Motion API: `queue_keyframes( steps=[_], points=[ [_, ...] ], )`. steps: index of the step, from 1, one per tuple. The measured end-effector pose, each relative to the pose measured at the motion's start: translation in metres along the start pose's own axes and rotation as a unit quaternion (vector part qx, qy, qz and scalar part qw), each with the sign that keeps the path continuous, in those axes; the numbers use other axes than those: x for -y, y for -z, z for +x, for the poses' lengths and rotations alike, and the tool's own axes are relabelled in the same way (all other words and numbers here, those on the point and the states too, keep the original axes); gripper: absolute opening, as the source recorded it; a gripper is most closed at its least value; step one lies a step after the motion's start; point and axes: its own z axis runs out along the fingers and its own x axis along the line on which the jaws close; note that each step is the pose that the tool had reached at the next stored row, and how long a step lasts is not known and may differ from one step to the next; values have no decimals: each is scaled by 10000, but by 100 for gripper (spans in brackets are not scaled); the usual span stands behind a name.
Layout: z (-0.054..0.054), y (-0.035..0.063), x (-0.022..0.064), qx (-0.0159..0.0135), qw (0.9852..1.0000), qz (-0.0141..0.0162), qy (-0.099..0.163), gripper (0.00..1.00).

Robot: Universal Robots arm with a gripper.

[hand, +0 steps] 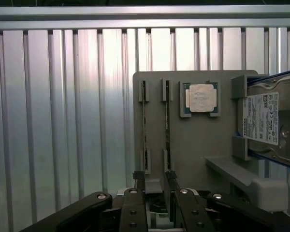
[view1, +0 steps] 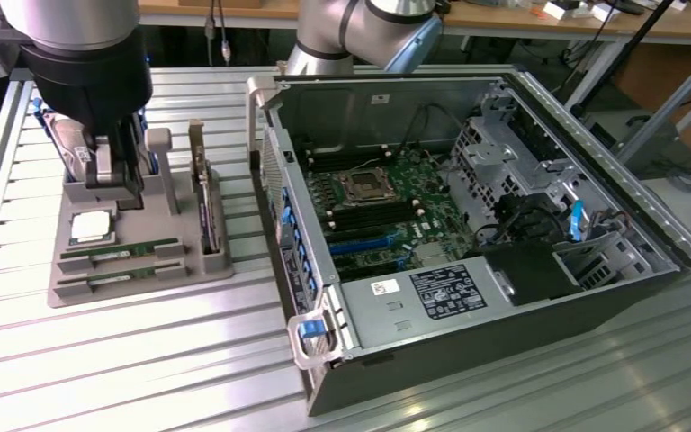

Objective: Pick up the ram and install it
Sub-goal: 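Pick up the ram and move it above insertion slot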

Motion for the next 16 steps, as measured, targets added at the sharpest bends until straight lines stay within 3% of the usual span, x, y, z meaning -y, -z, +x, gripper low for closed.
queue_keyframes(
  steps=[16],
  points=[
    [4, -127, 5, 0, 10000, 0, 4, 30]
  ],
)
